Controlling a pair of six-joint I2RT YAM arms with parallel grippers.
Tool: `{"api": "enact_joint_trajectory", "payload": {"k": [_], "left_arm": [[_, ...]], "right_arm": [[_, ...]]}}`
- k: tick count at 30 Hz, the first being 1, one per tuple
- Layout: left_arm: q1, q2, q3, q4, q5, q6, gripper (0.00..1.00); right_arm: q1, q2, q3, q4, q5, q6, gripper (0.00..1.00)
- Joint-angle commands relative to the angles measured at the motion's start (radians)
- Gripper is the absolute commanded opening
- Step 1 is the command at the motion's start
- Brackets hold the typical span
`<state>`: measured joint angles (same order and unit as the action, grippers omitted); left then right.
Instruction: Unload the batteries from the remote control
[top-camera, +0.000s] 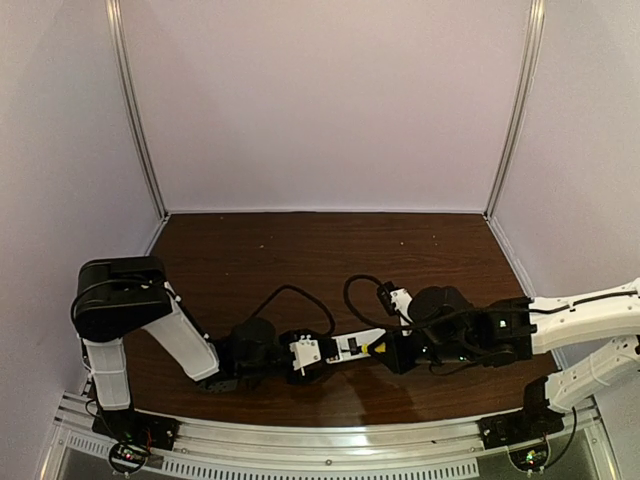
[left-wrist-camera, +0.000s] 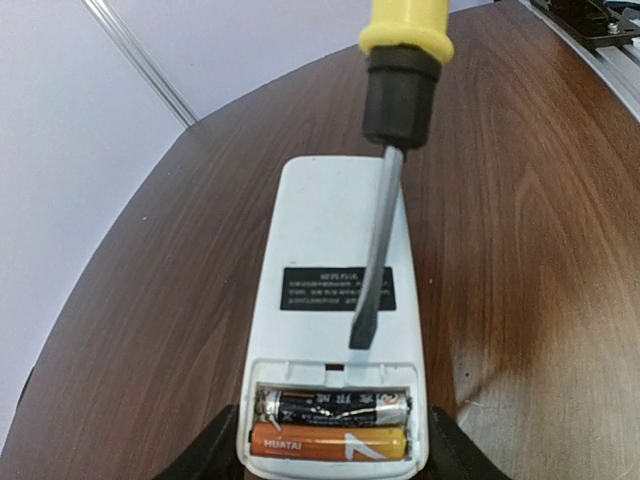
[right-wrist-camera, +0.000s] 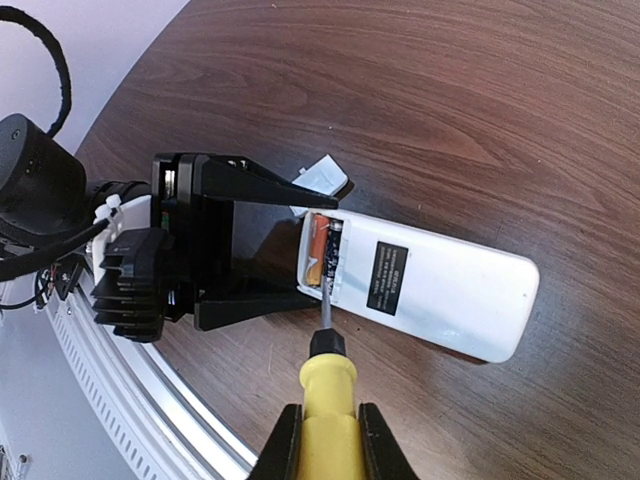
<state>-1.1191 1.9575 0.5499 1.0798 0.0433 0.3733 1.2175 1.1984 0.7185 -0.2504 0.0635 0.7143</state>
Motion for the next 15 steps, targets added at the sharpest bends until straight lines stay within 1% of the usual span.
{"api": "enact_joint_trajectory", "payload": {"k": [1,6,11,15], "left_arm": [[-0.011,-0.008,-0.011,0.100,-0.026,0.045,0.00],[-0.018,-0.008,-0.005,0.089,-0.095,0.038,0.00],[-0.019,-0.006,0.015,0.064,-0.172,0.011,0.00],[-0.021,-0.005,0.029,0.037,-0.184,-0.014,0.00]], "right_arm": [[0.006,0.030,0.037,0.044,-0.013,0.014,0.00],[0.010,0.064,0.053,0.059,-0.013,0.017,0.00],[0.018,0.098,0.075,0.036,0.037,0.034,0.00],[0.024,0.112,0.090,0.026,0.065,0.050,0.00]]}}
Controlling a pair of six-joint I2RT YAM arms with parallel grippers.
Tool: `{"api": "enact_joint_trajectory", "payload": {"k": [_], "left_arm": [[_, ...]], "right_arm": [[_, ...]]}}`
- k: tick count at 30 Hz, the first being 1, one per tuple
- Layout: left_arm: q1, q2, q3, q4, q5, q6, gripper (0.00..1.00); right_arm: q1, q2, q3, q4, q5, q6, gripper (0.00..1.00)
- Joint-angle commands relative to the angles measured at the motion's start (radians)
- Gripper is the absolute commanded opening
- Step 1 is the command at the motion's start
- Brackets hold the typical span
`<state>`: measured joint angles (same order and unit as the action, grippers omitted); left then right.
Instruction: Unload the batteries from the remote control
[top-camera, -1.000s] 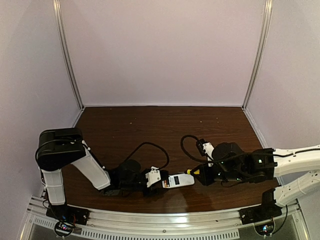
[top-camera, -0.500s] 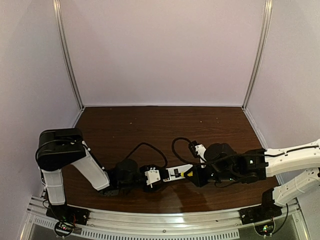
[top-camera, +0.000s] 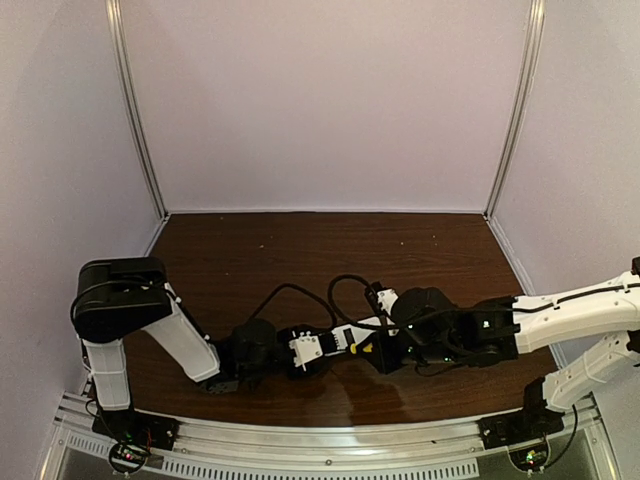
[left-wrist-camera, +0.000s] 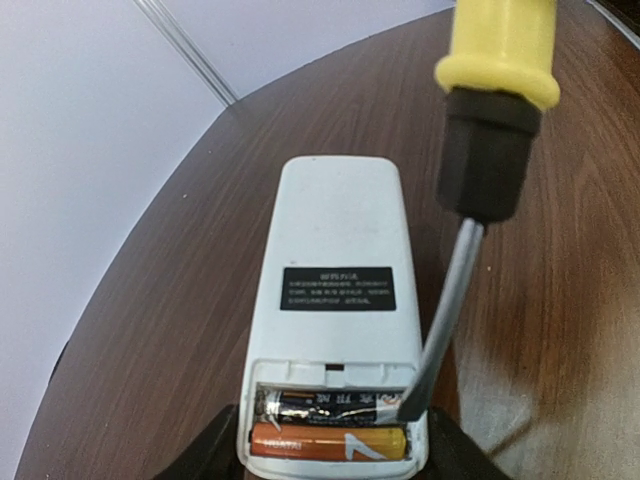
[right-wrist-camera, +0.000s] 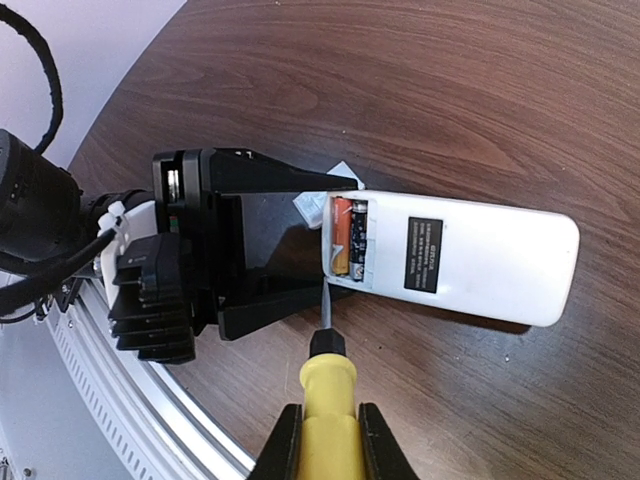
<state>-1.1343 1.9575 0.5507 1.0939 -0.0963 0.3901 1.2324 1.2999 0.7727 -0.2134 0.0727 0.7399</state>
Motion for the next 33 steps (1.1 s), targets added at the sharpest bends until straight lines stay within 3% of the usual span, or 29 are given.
{"api": "enact_joint_trajectory", "payload": {"k": [1,33], "left_arm": [[-0.005,-0.006,0.031,0.016,-0.045,-0.037,0.00],[-0.005,0.003,0.095,-0.086,0.001,-0.132,0.00]], "right_arm": [[0.011,0.013,0.038,-0.011,0.059,0.028,0.00],[0.024,0.124,0.113,-0.061,0.229,0.041,0.00]]}}
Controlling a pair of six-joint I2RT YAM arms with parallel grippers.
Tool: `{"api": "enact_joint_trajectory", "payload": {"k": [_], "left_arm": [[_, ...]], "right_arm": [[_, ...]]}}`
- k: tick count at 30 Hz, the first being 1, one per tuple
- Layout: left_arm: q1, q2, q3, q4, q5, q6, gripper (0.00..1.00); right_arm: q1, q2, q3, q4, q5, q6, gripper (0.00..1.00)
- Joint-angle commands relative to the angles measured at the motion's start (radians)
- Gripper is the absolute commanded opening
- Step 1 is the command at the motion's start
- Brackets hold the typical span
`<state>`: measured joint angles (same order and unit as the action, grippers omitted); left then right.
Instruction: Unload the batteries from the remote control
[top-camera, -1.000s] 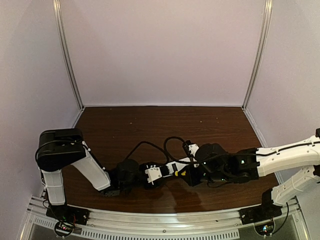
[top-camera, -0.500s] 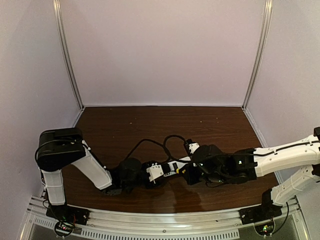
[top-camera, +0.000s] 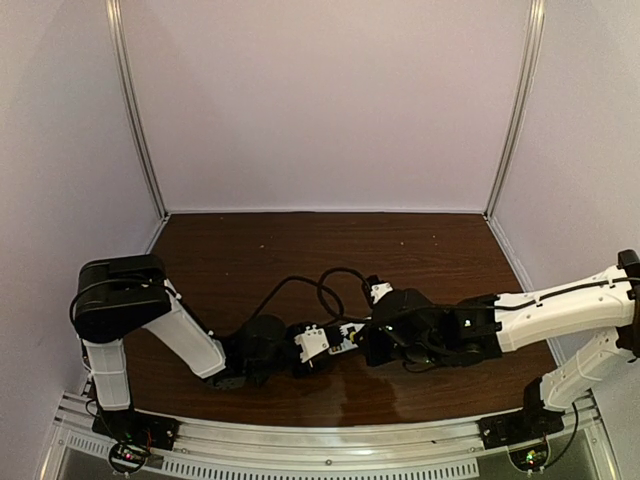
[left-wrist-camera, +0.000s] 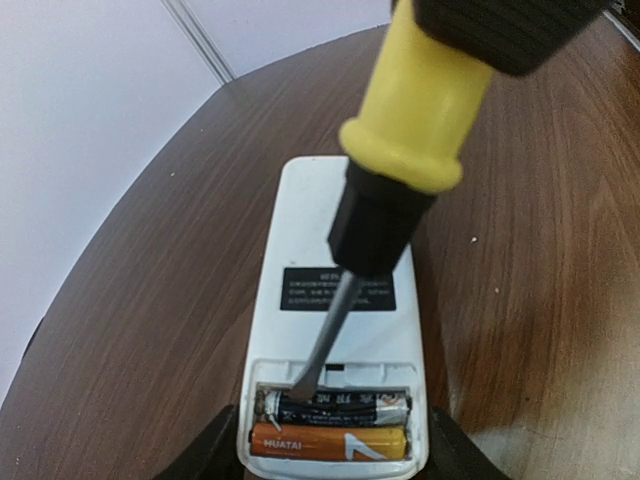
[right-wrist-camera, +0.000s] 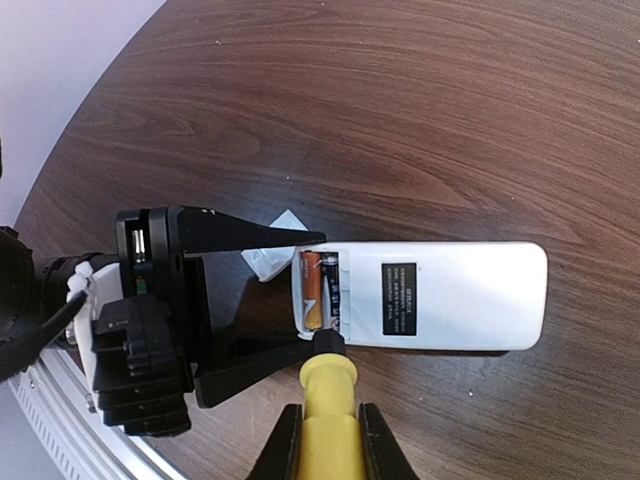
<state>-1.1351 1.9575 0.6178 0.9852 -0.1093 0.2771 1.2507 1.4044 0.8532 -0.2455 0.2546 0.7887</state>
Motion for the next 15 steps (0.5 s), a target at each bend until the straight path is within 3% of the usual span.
{"api": "enact_joint_trajectory", "payload": {"k": [1,15], "left_arm": [[-0.004,0.003,0.028,0.023,0.014,-0.019,0.00],[-0.005,0.003,0.035,0.007,0.020,-0.027,0.00]], "right_arm": [[0.005,0.022,0.035,-0.031,0.050,-0.008,0.00],[0.008,0.053,0.045,-0.063,0.072,0.004,0.00]]}}
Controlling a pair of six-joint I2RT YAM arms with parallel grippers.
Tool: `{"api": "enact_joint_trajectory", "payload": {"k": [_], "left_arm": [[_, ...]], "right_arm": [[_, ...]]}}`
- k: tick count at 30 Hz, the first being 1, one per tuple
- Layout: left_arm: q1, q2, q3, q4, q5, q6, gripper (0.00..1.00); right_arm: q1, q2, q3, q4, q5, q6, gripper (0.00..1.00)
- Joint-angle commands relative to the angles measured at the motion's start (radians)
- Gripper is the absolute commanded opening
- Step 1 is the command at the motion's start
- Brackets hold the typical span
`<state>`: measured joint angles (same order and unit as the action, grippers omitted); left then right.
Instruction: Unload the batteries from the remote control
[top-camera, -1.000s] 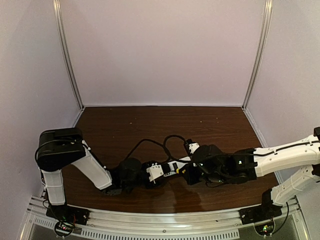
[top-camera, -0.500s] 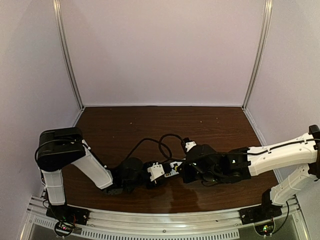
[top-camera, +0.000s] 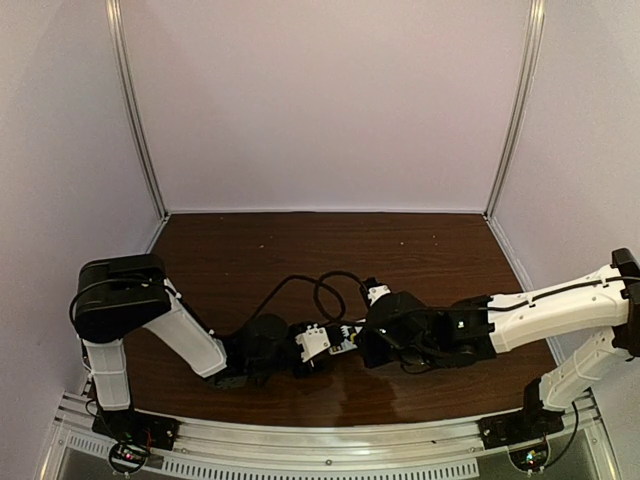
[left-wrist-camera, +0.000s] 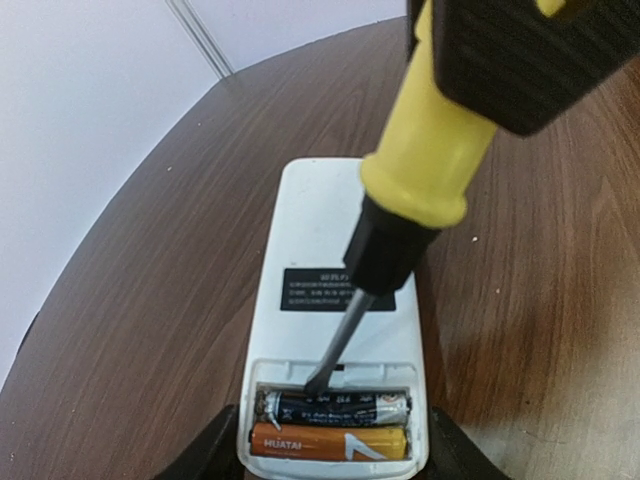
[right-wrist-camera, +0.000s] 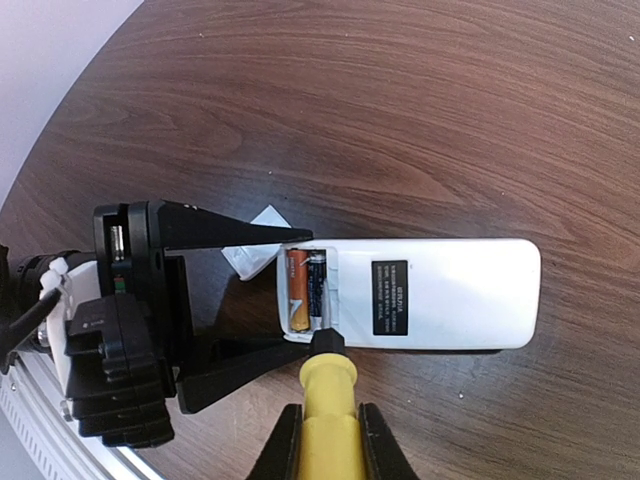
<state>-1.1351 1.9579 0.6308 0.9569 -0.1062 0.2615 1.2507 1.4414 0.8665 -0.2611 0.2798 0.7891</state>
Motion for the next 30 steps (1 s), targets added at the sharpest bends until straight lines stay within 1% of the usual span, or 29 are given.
{"api": "enact_joint_trajectory", "payload": {"k": [1,11,30], "left_arm": [[-0.005,0.002,0.024,0.035,0.017,-0.013,0.00],[-0.004,0.002,0.029,0.026,0.026,-0.019,0.00],[-0.005,0.012,0.044,0.015,0.068,-0.031,0.00]], "right_arm": [[0.008,0.017,0.034,-0.053,0.052,0.005,0.00],[0.022,0.067,0.063,-0.076,0.048,0.013,0.00],[0.027,0.196,0.193,-0.176,0.014,0.022,0.00]]}}
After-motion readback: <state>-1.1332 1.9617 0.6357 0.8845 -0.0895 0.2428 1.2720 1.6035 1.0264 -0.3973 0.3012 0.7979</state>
